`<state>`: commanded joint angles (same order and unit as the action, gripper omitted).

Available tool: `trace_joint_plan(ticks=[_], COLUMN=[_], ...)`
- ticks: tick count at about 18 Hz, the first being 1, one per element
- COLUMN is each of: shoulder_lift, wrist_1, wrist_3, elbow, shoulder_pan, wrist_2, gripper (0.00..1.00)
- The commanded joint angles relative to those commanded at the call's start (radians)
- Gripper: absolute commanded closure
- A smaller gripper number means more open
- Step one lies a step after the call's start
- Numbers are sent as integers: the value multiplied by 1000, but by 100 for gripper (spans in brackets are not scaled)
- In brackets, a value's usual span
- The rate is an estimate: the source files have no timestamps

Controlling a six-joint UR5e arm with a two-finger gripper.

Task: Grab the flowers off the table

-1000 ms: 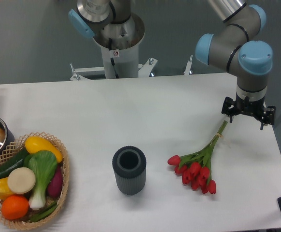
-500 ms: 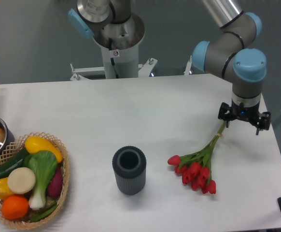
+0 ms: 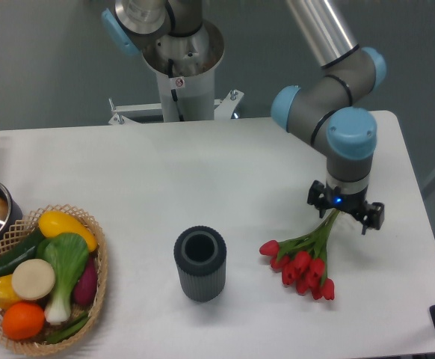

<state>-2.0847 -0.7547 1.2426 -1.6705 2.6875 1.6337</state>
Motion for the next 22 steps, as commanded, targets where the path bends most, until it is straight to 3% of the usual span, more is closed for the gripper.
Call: trace_joint_plan(ticks=[12, 15, 16, 17, 18, 22], shoulder_lift=[-84, -83, -84, -84, -80, -51], wrist_1=[3, 3, 3, 3, 3, 2], wrist_3=[-3, -24, -70, -107, -107, -95], elbow=[54, 57, 55, 55, 55, 71], shoulder_pan=[-29, -32, -34, -41, -44, -41], wrist_2=[-2, 0, -2, 0, 3, 6], gripper=[0, 32, 56, 95, 100, 100])
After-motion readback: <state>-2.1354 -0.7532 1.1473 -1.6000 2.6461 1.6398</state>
